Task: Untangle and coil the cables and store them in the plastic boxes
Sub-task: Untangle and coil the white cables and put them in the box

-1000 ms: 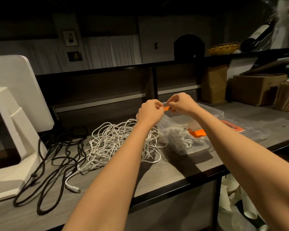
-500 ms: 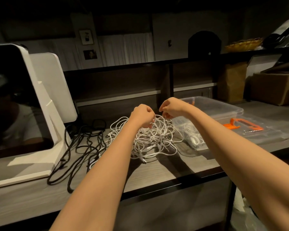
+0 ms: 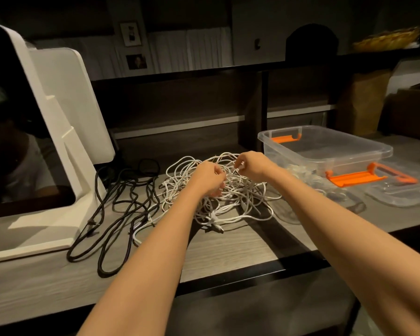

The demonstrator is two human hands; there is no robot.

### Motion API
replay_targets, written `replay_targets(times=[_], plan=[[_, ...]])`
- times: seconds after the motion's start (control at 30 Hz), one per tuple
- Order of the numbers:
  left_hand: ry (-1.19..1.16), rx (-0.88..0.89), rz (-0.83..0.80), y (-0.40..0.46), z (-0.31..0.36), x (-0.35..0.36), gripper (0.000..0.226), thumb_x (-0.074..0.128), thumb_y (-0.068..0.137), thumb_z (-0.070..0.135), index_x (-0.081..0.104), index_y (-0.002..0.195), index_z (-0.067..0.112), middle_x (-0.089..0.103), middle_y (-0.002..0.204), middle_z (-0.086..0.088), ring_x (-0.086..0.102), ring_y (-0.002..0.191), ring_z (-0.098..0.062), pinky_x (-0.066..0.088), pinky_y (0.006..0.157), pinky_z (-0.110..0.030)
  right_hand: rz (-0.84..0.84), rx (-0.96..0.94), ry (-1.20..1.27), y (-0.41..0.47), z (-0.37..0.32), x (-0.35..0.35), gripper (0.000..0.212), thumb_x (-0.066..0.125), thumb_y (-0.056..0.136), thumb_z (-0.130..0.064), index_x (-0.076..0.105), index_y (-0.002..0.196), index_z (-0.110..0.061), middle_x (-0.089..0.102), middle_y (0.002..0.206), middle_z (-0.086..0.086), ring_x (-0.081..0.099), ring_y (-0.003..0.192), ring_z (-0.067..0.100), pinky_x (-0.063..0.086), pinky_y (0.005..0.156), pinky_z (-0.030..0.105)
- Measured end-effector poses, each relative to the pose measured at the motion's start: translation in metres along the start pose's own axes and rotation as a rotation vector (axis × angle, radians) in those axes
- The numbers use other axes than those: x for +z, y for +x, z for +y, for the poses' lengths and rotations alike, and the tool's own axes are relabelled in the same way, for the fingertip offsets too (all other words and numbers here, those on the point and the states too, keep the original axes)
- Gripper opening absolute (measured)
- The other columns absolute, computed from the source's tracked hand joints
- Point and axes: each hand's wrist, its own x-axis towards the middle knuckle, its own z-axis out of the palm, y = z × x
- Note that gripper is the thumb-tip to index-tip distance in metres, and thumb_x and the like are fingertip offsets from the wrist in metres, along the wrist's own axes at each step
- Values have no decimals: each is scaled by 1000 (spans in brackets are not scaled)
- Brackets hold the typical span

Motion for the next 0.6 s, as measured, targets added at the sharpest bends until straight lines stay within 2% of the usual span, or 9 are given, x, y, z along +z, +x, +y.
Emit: replay_targets(times=[0.07, 0.1, 0.2, 0.27, 0.3, 0.37, 0.47, 0.53, 0.6], plan=[[41, 19, -28, 5, -6, 5, 28, 56, 96, 29, 70, 90, 5, 71, 84, -11, 63, 63, -16, 58, 67, -34, 25, 12, 23, 4, 5, 10, 23, 59, 90, -9, 60, 113, -9, 63, 118, 12, 59, 109, 27, 44, 85, 31], [103, 24, -70, 7, -8, 7, 35, 56, 95, 37, 69, 84, 7, 71, 83, -10, 62, 67, -17, 56, 76, -35, 32, 23, 53, 6, 7, 14, 20, 60, 89, -9, 59, 109, -11, 63, 115, 12, 60, 104, 26, 46, 80, 31], [338, 29, -195, 10, -8, 11, 40, 56, 90, 50, 55, 66, 18, 50, 61, 2, 47, 62, -18, 42, 70, -34, 100, 24, 173, 11, 13, 25, 15, 58, 88, -4, 55, 93, -17, 61, 97, 6, 58, 77, 15, 42, 60, 22], [322, 37, -220, 11, -7, 12, 38, 59, 88, 40, 46, 58, 22, 38, 55, 5, 39, 58, -17, 38, 69, -35, 129, 0, 253, 13, 15, 29, 18, 56, 87, -1, 56, 91, -18, 59, 88, 2, 53, 66, 8, 38, 52, 18], [281, 34, -209, 12, -9, 13, 36, 59, 88, 35, 47, 57, 21, 40, 56, 4, 41, 59, -17, 39, 69, -34, 133, -13, 285, 14, 16, 31, 18, 54, 88, -1, 58, 92, -18, 59, 84, 2, 52, 63, 7, 37, 50, 17], [125, 26, -126, 11, -11, 13, 29, 57, 93, 30, 58, 68, 16, 50, 69, -4, 50, 65, -17, 44, 68, -31, 172, -23, 340, 15, 17, 34, 20, 51, 90, -3, 63, 95, -17, 57, 77, -1, 51, 58, 7, 36, 47, 14], [-349, -31, 78, 8, -10, 10, 30, 47, 102, 28, 59, 81, 9, 60, 76, -5, 59, 55, -8, 47, 54, -21, 305, -7, 399, 14, 21, 41, 29, 45, 92, -2, 70, 101, -14, 63, 73, 2, 50, 51, 8, 36, 45, 10], [-654, -87, 144, 8, -8, 7, 31, 41, 105, 28, 55, 83, 11, 62, 71, -1, 60, 51, -7, 50, 52, -18, 346, -59, 321, 11, 22, 47, 30, 47, 91, -1, 70, 108, -12, 70, 92, 8, 62, 72, 15, 46, 64, 17], [-880, -115, 107, 7, -7, 3, 33, 38, 106, 31, 50, 81, 13, 51, 58, 3, 51, 45, -7, 46, 50, -19, 378, -153, 156, 10, 22, 53, 24, 54, 92, -5, 70, 110, -10, 68, 102, 8, 62, 95, 23, 46, 79, 29]])
